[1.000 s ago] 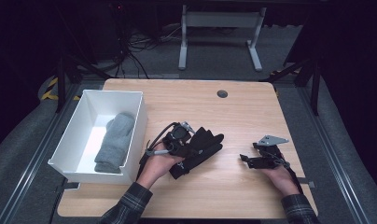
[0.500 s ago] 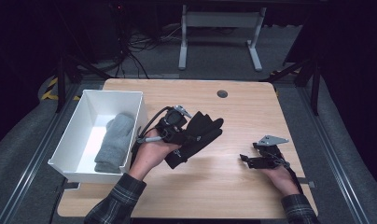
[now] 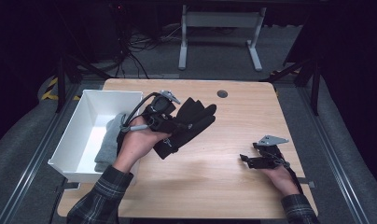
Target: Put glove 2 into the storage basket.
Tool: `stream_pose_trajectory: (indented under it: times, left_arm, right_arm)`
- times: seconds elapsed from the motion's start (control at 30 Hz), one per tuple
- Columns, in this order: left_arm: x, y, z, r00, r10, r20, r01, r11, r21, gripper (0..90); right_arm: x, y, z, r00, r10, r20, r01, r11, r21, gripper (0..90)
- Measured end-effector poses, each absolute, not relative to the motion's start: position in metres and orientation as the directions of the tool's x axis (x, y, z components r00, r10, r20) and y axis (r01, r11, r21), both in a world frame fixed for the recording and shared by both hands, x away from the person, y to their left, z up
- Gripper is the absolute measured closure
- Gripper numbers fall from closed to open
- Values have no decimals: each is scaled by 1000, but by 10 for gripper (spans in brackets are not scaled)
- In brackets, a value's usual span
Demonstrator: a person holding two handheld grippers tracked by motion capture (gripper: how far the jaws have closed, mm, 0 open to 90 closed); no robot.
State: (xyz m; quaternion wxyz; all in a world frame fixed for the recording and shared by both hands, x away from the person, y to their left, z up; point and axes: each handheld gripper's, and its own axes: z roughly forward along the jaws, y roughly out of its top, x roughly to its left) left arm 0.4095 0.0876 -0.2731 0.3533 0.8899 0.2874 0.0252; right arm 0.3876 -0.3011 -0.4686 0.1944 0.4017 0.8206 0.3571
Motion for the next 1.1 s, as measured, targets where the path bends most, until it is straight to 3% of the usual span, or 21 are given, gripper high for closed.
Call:
stream_pose_trajectory:
  times: [0.57, 1.1]
  left_arm:
    - [412, 149, -250, 770, 619, -157, 545, -509, 666, 704]
    - [412, 220, -257, 651, 735, -187, 630, -387, 673, 704]
  right_arm:
    - [388, -301, -469, -601, 798, -32, 521, 422, 742, 217]
    - [387, -301, -469, -600, 800, -32, 521, 421, 742, 216]
